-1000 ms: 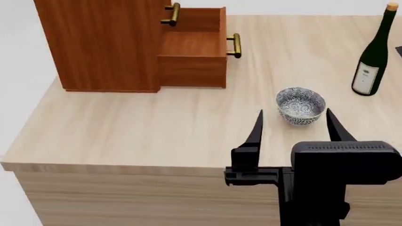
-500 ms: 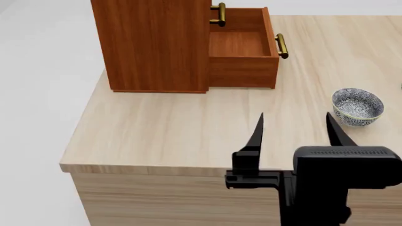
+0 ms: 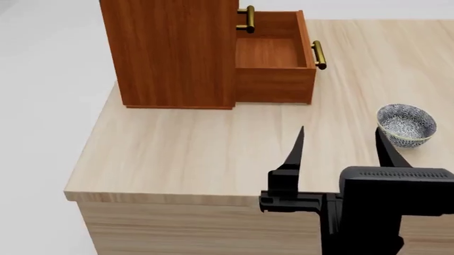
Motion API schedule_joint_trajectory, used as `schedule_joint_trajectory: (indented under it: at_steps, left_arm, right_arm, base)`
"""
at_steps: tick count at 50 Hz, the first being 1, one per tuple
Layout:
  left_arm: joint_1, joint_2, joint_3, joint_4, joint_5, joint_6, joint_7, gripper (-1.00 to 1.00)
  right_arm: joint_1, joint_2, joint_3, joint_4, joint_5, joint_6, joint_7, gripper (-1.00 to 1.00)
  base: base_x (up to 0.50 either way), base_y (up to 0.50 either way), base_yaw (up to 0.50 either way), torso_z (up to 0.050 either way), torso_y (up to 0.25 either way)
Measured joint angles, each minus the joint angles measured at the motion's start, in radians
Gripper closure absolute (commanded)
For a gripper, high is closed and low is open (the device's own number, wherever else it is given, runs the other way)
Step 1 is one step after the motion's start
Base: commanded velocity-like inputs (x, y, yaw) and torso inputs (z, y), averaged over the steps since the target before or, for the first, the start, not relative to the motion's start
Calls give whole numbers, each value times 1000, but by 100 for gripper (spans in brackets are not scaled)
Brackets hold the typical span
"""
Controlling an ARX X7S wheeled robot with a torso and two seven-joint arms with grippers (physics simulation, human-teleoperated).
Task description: Put the bowl in the bottom drawer of the cabinet.
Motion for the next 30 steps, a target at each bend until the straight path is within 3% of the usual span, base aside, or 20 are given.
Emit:
schedule_joint_trajectory:
  at_steps: [30]
  left_arm:
    - [2,-3,5,-12,-5,18,-5,-100]
  right_arm:
    - [-5,8,-1,-1,10,-9,10,-100]
  base:
    - [242,0,0,0,0]
